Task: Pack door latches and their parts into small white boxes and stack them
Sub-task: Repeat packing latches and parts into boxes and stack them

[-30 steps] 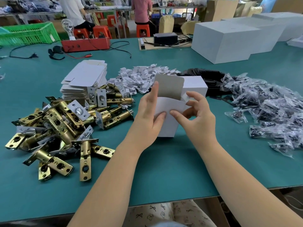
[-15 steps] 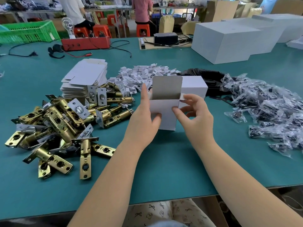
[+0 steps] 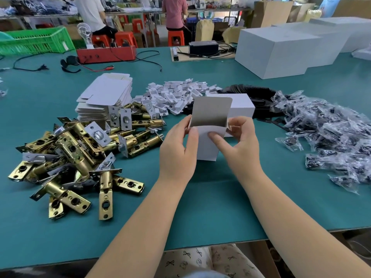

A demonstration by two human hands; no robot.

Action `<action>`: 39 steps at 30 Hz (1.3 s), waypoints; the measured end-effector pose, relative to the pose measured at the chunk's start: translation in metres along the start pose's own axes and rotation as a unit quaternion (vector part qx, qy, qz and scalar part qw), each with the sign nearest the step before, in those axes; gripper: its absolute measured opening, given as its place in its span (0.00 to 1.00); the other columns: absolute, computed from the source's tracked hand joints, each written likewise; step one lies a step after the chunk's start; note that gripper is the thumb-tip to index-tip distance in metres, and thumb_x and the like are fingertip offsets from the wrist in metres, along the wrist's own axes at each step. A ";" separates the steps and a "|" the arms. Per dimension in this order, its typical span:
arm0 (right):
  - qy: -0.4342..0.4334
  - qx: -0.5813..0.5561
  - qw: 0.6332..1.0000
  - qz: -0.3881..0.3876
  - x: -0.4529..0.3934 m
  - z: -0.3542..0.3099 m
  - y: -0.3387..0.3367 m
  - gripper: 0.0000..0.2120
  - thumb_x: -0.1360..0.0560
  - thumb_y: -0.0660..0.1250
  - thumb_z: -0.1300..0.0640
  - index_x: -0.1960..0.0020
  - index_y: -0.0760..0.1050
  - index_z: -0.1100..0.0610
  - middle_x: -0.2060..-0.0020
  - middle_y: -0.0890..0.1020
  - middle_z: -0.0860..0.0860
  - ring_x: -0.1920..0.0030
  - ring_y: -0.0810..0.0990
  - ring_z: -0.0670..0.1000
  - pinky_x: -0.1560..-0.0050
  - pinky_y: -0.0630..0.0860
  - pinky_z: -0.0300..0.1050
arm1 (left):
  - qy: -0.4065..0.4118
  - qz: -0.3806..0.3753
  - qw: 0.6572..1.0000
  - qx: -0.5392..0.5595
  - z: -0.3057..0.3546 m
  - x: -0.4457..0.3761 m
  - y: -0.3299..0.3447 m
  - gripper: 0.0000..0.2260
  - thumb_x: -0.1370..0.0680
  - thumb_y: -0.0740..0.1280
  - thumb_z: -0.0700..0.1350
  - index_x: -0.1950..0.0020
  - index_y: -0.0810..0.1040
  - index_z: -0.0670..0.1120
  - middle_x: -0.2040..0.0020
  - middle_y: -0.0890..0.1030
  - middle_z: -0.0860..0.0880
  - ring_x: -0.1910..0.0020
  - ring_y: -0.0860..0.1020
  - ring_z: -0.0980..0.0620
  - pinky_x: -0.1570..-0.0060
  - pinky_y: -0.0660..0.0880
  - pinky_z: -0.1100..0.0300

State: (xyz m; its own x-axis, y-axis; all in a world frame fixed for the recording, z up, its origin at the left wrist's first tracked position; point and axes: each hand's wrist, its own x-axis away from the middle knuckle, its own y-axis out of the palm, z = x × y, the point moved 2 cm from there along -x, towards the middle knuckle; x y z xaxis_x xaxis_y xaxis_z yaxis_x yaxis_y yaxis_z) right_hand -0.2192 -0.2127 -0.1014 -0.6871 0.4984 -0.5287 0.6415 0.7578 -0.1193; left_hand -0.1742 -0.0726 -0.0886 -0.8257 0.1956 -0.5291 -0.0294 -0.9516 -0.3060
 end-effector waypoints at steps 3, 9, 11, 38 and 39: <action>-0.040 0.023 0.998 -0.032 0.001 -0.004 0.000 0.19 0.31 0.72 0.53 0.51 0.64 0.37 0.55 0.73 0.31 0.55 0.75 0.36 0.54 0.71 0.28 | 0.069 -0.025 0.997 -0.020 0.001 0.000 -0.002 0.22 0.20 0.56 0.45 0.25 0.62 0.52 0.51 0.77 0.50 0.52 0.73 0.54 0.50 0.70 0.62; -0.113 0.081 0.985 -0.099 -0.001 -0.008 0.001 0.30 0.28 0.67 0.55 0.30 0.62 0.39 0.51 0.69 0.40 0.49 0.69 0.36 0.48 0.72 0.29 | 0.137 -0.022 0.989 -0.052 -0.003 -0.004 -0.010 0.21 0.22 0.55 0.45 0.28 0.60 0.53 0.45 0.75 0.47 0.53 0.71 0.56 0.54 0.68 0.64; -0.113 0.087 0.984 -0.107 -0.002 -0.007 0.000 0.33 0.29 0.68 0.58 0.29 0.61 0.41 0.53 0.69 0.41 0.51 0.69 0.38 0.50 0.71 0.29 | 0.128 -0.050 0.989 -0.053 -0.007 -0.007 -0.012 0.23 0.22 0.54 0.47 0.26 0.63 0.54 0.55 0.72 0.51 0.58 0.68 0.60 0.55 0.66 0.67; 0.034 0.058 0.991 -0.112 0.000 -0.004 0.015 0.18 0.28 0.71 0.46 0.45 0.65 0.40 0.57 0.77 0.37 0.59 0.75 0.33 0.63 0.68 0.25 | -0.103 -0.211 0.968 0.092 -0.008 -0.013 -0.009 0.20 0.23 0.47 0.66 0.50 0.70 0.54 0.55 0.76 0.55 0.60 0.72 0.65 0.55 0.68 0.65; 0.035 0.056 0.992 -0.109 0.000 -0.004 0.016 0.18 0.29 0.71 0.45 0.44 0.65 0.41 0.57 0.77 0.37 0.59 0.76 0.34 0.62 0.69 0.26 | -0.118 -0.217 0.967 0.069 -0.008 -0.018 -0.017 0.23 0.23 0.46 0.68 0.48 0.73 0.54 0.53 0.78 0.54 0.58 0.74 0.64 0.54 0.69 0.65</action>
State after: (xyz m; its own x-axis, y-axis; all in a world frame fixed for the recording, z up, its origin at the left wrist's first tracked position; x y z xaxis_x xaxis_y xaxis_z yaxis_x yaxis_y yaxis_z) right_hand -0.2103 -0.1994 -0.0996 -0.8328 0.3586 -0.4217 0.5064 0.8013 -0.3186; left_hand -0.1540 -0.0584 -0.0806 -0.8236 0.5395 -0.1752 -0.4632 -0.8179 -0.3413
